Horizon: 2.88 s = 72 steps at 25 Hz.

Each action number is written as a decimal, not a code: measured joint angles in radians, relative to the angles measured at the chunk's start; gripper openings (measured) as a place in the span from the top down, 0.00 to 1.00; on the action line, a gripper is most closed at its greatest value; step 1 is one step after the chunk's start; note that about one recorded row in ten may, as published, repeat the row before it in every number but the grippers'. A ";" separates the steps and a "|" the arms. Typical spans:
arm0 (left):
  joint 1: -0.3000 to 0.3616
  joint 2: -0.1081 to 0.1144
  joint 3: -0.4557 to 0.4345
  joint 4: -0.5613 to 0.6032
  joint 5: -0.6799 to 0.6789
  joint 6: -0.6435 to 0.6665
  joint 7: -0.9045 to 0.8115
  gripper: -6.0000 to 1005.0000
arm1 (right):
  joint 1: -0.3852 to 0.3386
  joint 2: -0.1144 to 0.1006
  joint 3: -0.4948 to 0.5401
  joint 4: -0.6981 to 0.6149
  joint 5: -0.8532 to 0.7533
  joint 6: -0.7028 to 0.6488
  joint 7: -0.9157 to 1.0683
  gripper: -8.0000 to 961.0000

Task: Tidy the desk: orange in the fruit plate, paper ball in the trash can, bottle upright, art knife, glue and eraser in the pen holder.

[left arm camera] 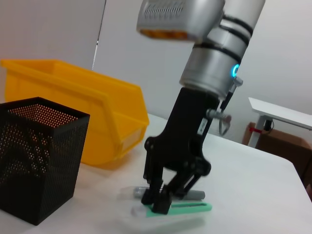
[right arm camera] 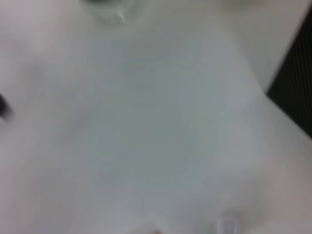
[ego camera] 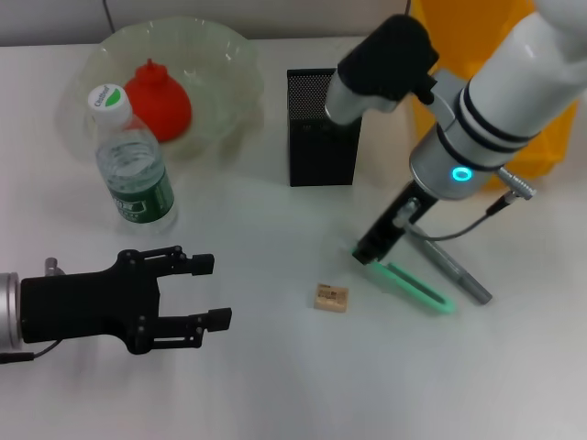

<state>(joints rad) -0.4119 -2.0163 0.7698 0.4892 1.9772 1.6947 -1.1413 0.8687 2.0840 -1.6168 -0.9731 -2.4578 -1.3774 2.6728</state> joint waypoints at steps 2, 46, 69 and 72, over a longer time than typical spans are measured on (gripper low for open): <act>0.001 0.001 -0.002 0.000 0.000 0.002 0.000 0.22 | -0.030 -0.002 0.067 -0.064 0.032 -0.025 -0.026 0.81; -0.002 0.003 -0.011 0.002 -0.004 0.001 -0.015 0.22 | -0.137 -0.049 0.386 -0.190 0.427 -0.139 -0.566 0.27; 0.003 -0.002 -0.011 0.002 -0.002 0.009 -0.015 0.22 | 0.108 0.007 -0.227 -0.031 0.101 -0.083 -0.232 0.15; 0.005 0.001 -0.011 0.002 -0.002 0.011 -0.015 0.22 | 0.105 0.008 -0.271 -0.014 0.117 -0.024 -0.227 0.16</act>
<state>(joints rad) -0.4068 -2.0158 0.7593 0.4908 1.9756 1.7057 -1.1566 0.9735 2.0917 -1.8876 -0.9867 -2.3407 -1.4017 2.4456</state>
